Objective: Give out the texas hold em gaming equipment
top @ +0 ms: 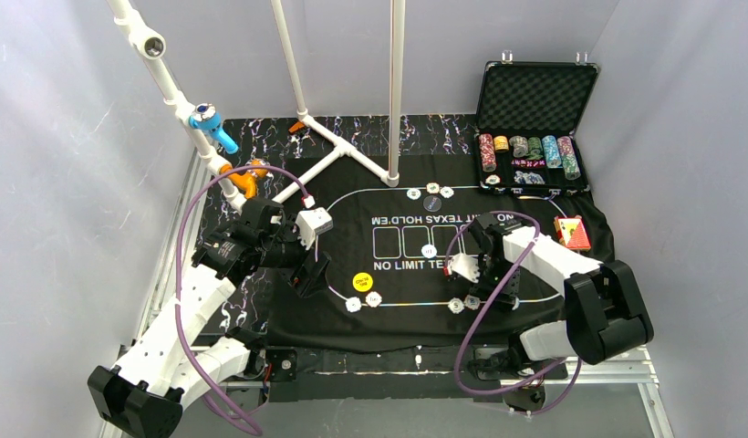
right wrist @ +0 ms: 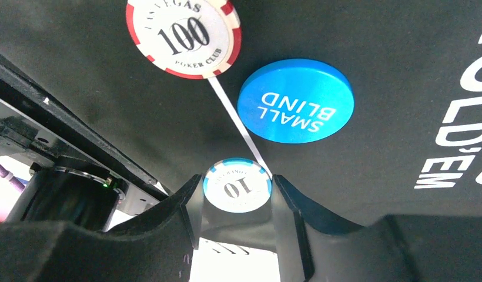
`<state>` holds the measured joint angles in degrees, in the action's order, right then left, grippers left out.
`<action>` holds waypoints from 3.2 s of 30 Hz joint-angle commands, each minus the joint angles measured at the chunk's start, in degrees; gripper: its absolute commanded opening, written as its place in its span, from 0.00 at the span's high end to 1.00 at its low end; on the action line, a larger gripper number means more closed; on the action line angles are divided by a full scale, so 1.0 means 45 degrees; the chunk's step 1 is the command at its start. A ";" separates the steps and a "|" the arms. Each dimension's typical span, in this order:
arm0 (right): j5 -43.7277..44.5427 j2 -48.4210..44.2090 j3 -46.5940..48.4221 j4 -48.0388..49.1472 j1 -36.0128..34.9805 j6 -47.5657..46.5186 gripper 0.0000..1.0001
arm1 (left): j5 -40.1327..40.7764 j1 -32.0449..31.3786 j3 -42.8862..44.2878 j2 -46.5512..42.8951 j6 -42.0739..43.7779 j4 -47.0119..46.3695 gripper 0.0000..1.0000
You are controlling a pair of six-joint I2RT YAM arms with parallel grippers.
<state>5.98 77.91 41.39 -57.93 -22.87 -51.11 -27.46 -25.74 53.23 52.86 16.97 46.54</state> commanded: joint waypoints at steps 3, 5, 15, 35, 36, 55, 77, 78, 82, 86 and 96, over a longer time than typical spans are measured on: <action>-0.0236 0.0341 0.0545 -0.0387 0.0144 -0.0384 0.37 | -0.0225 -0.0042 0.0027 -0.0096 0.0194 0.0218 0.01; -0.0410 0.0283 0.1191 -0.0862 0.0146 -0.0350 0.31 | -0.0259 -0.0052 0.0025 -0.0104 0.0195 0.0204 0.01; -0.3052 0.1638 0.5385 -0.0379 -0.0422 0.1957 0.31 | -0.0332 -0.0042 0.0042 -0.0089 0.0166 0.0217 0.01; -0.1800 0.5400 0.6904 0.3873 -0.2944 0.6075 0.33 | -0.0303 -0.0042 0.0030 -0.0027 0.0177 0.0184 0.01; -0.1800 0.5475 0.6883 0.3912 -0.2940 0.6067 0.34 | -0.0308 -0.0042 0.0026 -0.0009 0.0191 0.0182 0.01; -0.2064 0.5592 0.6740 0.3536 -0.2998 0.5730 0.63 | -0.0238 -0.0047 -0.0034 -0.0031 0.0241 0.0145 0.01; -0.4468 0.4732 0.6412 0.2764 -0.6188 0.5216 0.64 | -0.0534 -0.0044 0.0253 -0.0101 0.0079 0.0253 0.01; -0.4529 0.4822 0.6468 0.2753 -0.6345 0.5207 0.64 | -0.0591 -0.0043 0.0269 -0.0115 0.0079 0.0271 0.01; -0.4684 0.5236 0.6550 0.2718 -0.6868 0.5206 0.64 | -0.0635 -0.0043 0.0248 -0.0193 0.0098 0.0312 0.01; -0.4798 0.5463 0.6402 0.2812 -0.7268 0.5268 0.64 | -0.0616 -0.0042 0.0221 -0.0231 0.0123 0.0321 0.01; -0.5292 0.5919 0.6574 0.2791 -0.7776 0.5420 0.62 | -0.0637 -0.0042 0.0173 -0.0240 0.0184 0.0321 0.01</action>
<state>-15.42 102.89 70.22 -44.25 -57.17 -27.14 -29.02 -25.74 53.19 52.75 17.39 46.78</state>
